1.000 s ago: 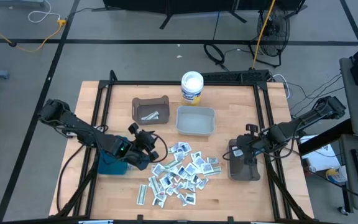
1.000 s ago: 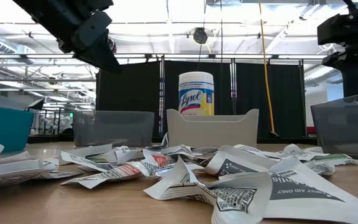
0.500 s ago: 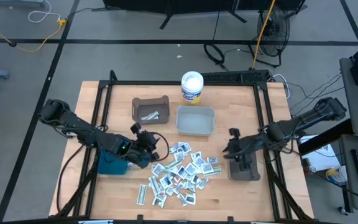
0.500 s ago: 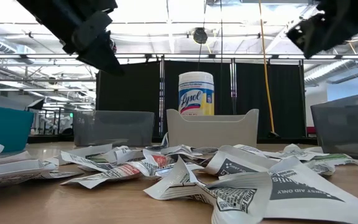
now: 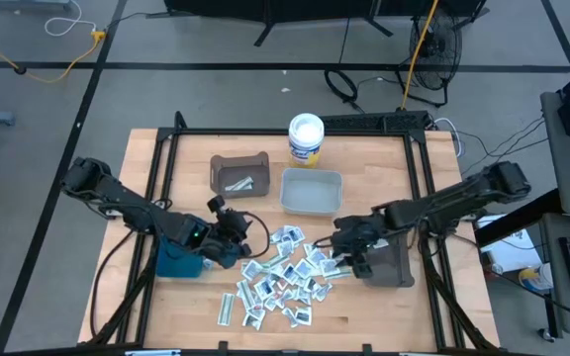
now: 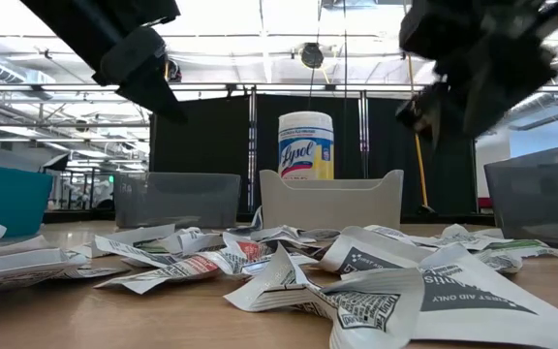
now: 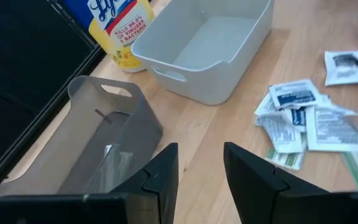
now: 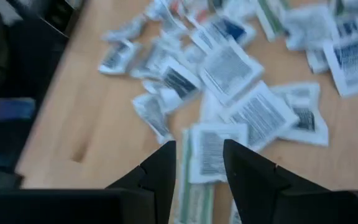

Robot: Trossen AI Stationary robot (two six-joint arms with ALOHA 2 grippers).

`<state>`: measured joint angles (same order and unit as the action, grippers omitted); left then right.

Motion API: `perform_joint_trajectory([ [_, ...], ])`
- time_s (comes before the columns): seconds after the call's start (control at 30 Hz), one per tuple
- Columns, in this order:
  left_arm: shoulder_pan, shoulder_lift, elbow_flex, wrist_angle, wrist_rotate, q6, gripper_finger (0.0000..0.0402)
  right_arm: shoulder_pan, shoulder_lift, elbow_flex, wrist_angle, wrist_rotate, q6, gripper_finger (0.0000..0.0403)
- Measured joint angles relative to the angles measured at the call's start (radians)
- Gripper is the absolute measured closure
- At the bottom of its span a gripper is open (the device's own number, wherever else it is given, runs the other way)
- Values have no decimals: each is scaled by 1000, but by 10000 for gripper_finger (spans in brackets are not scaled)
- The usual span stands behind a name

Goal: Pick & Place First Aid Supplies
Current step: Put the gray towelette pack into the gray bin

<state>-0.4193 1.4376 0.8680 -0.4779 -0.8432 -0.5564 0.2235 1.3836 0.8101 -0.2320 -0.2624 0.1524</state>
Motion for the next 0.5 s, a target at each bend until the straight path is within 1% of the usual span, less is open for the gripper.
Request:
perform_joint_trajectory([
  [0.17, -1, 0, 0, -1, -16, 31, 268, -8, 79, 0, 61, 2, 6, 275],
  [0.3, 9, 0, 0, 4, -21, 53, 268, -8, 133, 0, 50, 2, 9, 275],
  [0.37, 15, 0, 0, 9, -22, 55, 268, -8, 139, -1, 13, 13, 11, 275],
  [0.5, 31, 0, 0, 11, -22, 55, 268, -8, 137, 1, 11, 66, 11, 275],
])
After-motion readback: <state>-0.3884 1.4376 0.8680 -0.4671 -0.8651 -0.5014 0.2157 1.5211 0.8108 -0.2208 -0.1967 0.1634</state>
